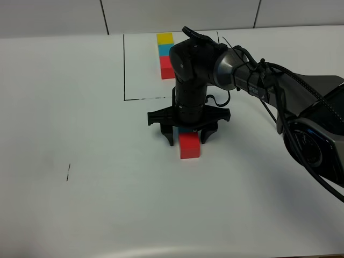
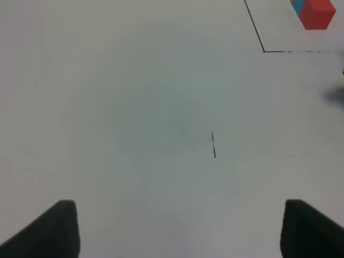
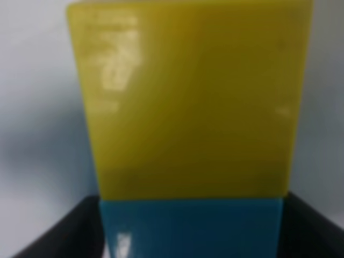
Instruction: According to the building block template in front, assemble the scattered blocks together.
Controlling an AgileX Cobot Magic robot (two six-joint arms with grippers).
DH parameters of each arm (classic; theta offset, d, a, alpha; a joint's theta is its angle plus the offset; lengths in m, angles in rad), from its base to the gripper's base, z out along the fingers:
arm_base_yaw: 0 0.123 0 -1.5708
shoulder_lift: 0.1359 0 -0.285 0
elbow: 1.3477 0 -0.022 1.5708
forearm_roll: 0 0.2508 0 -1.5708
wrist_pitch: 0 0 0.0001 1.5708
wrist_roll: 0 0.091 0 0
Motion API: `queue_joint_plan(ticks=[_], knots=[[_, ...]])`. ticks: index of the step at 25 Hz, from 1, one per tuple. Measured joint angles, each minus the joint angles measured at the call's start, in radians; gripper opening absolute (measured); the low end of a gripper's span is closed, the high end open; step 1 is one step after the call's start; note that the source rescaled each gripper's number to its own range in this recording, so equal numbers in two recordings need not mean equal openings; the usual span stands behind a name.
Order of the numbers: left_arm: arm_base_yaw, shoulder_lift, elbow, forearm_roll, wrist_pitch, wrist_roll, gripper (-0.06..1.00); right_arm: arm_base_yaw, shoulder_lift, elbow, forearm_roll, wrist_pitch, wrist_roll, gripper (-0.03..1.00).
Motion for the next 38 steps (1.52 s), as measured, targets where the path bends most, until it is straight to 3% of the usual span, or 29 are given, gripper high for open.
queue_joint_plan(ticks=[5,9,22,30,38], knots=[[0.0,0.0,0.0,0.0,0.0,0.0,0.63,0.007,-0.002,0.0,0.001,-0.028,0.0,0.83],[0.0,0.0,0.0,0.0,0.0,0.0,0.63,0.007,-0.007,0.0,0.0,-0.038,0.0,0.95],[0.0,0.0,0.0,0.0,0.0,0.0,0.63,-0.011,-0.15,0.0,-0.01,-0.003,-0.099,0.97],[0.0,0.0,0.0,0.0,0.0,0.0,0.63,-0.151,-0.228,0.036,0.0,0.03,-0.219,0.97],[0.0,0.0,0.0,0.0,0.0,0.0,0.63,-0.29,-0.429,0.269,-0.008,-0.067,-0.352,0.97]])
